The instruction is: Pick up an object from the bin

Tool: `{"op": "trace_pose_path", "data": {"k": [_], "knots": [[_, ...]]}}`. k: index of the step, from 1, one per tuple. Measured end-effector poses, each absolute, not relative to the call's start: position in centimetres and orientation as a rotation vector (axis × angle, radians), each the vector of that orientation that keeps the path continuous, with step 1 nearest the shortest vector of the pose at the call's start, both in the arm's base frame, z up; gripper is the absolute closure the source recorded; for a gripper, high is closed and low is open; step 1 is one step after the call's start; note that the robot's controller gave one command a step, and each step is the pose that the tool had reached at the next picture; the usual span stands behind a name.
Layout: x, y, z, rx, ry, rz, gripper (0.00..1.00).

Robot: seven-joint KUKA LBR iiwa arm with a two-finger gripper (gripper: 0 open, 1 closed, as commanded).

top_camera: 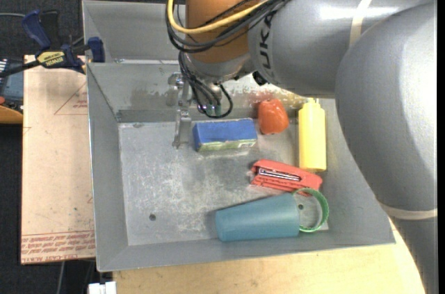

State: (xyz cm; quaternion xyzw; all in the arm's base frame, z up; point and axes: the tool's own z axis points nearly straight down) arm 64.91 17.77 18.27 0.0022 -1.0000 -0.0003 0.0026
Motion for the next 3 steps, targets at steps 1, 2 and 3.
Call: {"op": "trace_pose_path", "data": {"k": [1,2,3], "knots": [[65.1,17.6,18.8,0.000,-3.143,-0.002,0.00],[65.0,2.6,7.4,0.018,-3.147,-0.005,0.00],[65.8,2.5,14.1,0.034,-3.156,-0.011,0.00]]}}
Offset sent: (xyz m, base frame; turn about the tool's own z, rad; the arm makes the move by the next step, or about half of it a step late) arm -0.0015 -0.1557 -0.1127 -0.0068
